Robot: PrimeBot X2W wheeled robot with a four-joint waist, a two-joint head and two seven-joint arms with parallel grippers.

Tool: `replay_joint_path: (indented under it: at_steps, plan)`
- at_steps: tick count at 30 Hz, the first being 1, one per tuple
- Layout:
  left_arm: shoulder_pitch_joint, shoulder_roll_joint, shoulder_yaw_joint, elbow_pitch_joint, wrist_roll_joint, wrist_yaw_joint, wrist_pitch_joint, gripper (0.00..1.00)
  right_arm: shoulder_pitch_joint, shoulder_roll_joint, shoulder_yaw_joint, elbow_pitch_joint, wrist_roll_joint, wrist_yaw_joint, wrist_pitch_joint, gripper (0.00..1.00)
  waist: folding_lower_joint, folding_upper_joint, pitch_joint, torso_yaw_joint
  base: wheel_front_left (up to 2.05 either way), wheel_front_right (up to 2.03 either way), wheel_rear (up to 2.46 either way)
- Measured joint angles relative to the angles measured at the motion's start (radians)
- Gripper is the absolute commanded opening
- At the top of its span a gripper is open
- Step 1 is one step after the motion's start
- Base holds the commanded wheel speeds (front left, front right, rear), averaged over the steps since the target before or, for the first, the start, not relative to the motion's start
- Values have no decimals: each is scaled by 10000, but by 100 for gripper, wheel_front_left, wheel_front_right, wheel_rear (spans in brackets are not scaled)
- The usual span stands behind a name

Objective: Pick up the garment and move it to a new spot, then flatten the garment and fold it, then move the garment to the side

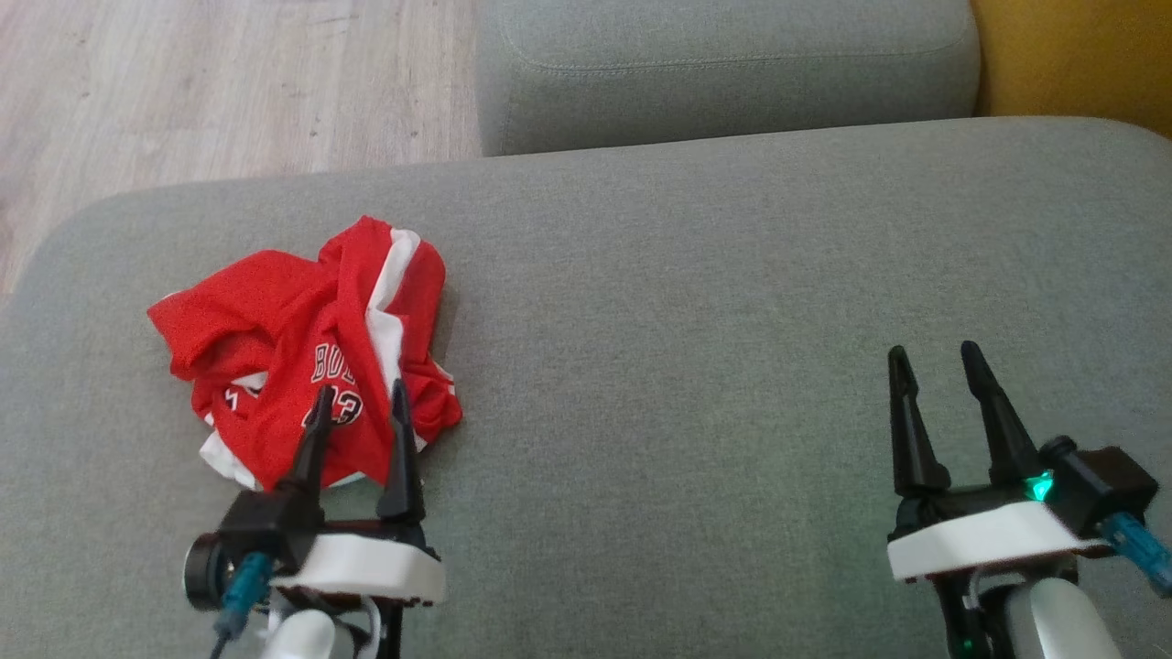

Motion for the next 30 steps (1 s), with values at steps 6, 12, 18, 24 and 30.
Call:
replay_joint_path:
  at_steps: [6, 12, 18, 24, 30]
  plan:
    - [-52, 54, -299, 52, 635, 94, -207, 100, 6, -4, 104, -138, -784, 0, -144, 100, 0, 0, 48, 0, 0, 0, 0]
    - [-193, 153, -537, 169, 1315, 196, -405, 100, 6, -8, 244, -334, -1701, 0, -362, 100, 0, 0, 99, 3, 0, 0, 0]
    - [-352, 305, -938, 424, 2265, 382, -579, 100, 6, -10, 359, -491, -2780, 0, -523, 100, 0, 0, 134, 1, 0, 0, 0]
    - [-397, 222, -1104, 600, 2566, 518, -709, 100, 9, -12, 508, -683, -3135, 0, -704, 100, 0, 0, 170, 26, 0, 0, 0]
    - [-330, -447, -205, 665, 1563, -40, -894, 100, 220, -15, 382, -608, -2163, 0, -890, 100, 0, 0, 228, 55, 0, 0, 0]
